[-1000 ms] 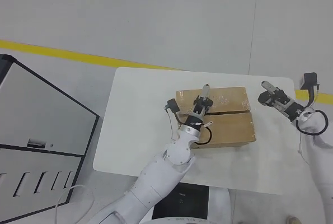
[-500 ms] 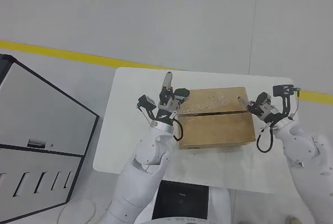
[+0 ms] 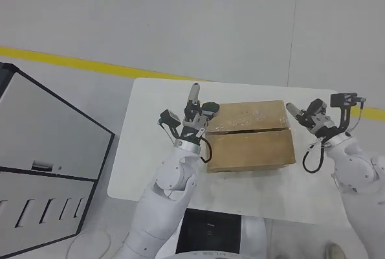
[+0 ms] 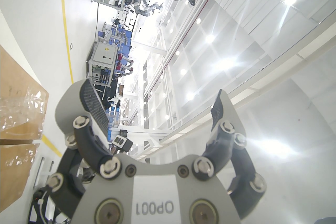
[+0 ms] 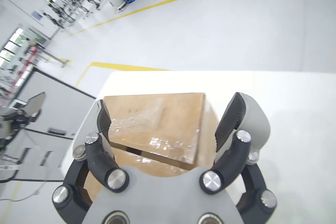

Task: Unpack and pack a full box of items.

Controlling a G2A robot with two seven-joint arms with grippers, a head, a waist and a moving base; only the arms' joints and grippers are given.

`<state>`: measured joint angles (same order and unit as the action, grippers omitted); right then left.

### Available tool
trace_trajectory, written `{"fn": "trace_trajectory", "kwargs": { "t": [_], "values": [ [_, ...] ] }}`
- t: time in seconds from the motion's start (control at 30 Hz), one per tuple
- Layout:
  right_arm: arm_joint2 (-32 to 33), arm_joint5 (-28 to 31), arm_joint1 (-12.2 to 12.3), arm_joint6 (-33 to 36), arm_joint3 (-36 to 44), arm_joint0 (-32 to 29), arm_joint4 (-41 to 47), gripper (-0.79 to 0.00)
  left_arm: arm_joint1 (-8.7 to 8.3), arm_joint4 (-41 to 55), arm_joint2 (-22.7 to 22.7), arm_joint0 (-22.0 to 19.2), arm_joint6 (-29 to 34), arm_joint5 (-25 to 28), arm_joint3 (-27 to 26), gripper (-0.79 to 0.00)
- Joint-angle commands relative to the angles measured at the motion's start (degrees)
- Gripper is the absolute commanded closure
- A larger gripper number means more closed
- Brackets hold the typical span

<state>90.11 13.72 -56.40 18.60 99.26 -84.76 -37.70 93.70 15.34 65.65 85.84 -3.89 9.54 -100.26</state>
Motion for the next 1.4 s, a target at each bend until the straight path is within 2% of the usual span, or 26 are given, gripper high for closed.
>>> {"fn": "trace_trajectory", "kwargs": {
  "t": [0.0, 0.07, 0.13, 0.2, 0.3, 0.6, 0.83, 0.9, 1.17, 1.37],
  "values": [
    [1.23, 2.43, 0.39, 1.68, 1.58, -0.44, -5.12, -0.708, 0.0, 0.0, 0.0, 0.0, 0.0, 0.0, 0.0, -0.785],
    [2.05, 3.98, 0.75, 2.66, 2.57, -0.6, -10.57, -0.683, 0.0, 0.0, 0.0, 0.0, 0.0, 0.0, 0.0, -0.785],
    [1.9, 6.27, 0.99, 2.86, 2.94, -0.59, -15.08, -0.6, 0.0, 0.0, 0.0, 0.0, 0.0, 0.0, 0.0, -0.785],
    [1.08, 9.72, 1.16, 2.99, 3.02, -0.66, -18.15, -0.594, 0.0, 0.0, 0.0, 0.0, 0.0, 0.0, 0.0, -0.785],
    [-0.74, 11.53, 1.23, 3.46, 2.96, -0.23, -23.03, -0.582, 0.0, 0.0, 0.0, 0.0, 0.0, 0.0, 0.0, -0.785],
    [-8.44, 8.68, 0.27, 4.48, 1.77, 3.24, -27.73, -0.57, 0.0, 0.0, 0.0, 0.0, 0.0, 0.0, 0.0, -0.785],
    [-12.25, 5.9, -0.31, 4.88, -0.66, 6.14, -33.61, -0.483, 0.0, 0.0, 0.0, 0.0, 0.0, 0.0, 0.0, -0.785],
    [-12.89, 5.6, -0.43, 5.38, -1.17, 6.63, -34.49, -0.462, 0.0, 0.0, 0.0, 0.0, 0.0, 0.0, 0.0, -0.785],
    [-14.34, 4.93, -0.76, 5.56, -1.39, 7.19, -37.23, -0.474, 0.0, 0.0, 0.0, 0.0, 0.0, 0.0, 0.0, -0.785],
    [-15.8, 3.17, -1.1, 4.65, -1.7, 7.79, -40.81, -0.431, 0.0, 0.0, 0.0, 0.0, 0.0, 0.0, 0.0, -0.785]
  ]
}}
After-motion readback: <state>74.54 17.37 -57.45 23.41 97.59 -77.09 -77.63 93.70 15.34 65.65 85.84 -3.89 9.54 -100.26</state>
